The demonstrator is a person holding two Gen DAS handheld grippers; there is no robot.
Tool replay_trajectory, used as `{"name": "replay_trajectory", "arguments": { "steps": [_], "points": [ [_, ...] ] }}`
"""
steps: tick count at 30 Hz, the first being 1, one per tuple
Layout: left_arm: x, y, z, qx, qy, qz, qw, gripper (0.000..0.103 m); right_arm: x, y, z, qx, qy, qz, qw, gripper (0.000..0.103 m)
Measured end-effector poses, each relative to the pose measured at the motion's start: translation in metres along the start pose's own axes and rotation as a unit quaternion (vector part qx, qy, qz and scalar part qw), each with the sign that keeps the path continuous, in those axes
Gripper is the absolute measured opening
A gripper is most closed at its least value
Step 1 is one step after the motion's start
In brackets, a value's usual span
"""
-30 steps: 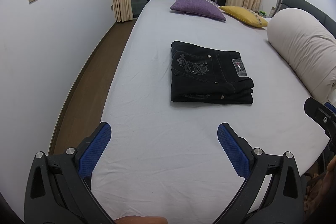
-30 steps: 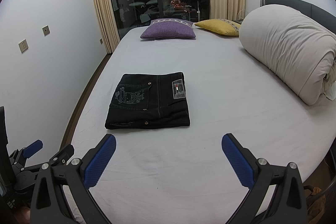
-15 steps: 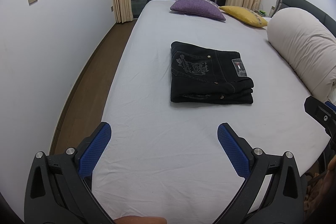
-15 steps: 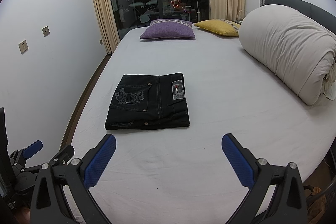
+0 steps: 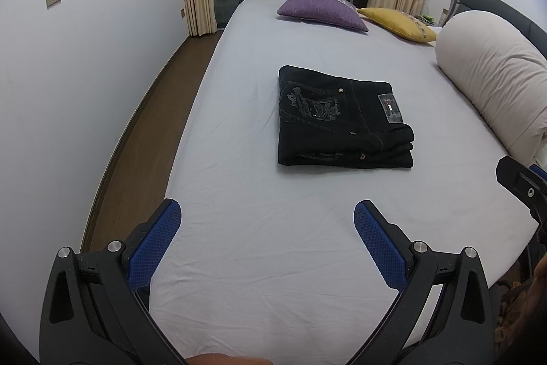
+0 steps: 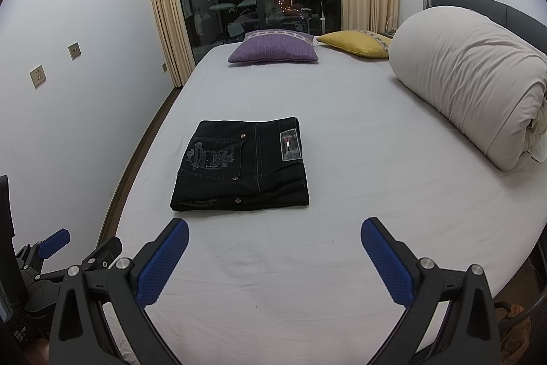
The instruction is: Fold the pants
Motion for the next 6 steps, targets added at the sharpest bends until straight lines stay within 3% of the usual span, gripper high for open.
{"name": "replay_trajectory", "arguments": {
  "steps": [6],
  "points": [
    [-0.0010, -0.0016, 0.0001, -0.009, -0.021, -0.004, 0.9997, 0.103, -0.0022, 0.0060, -0.0009, 0.002, -0.001, -0.004, 1.000, 0.103]
  ]
}}
Point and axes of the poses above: each gripper's, at about its wrist camera, not at the fingertips, and z roughly against the way its jaws point, x to its left, y to its underside, the point moved 4 cm from there along -z, roughly the way its jaws point, and after that the axes turned 14 degrees about x, right-handed, at the moved point
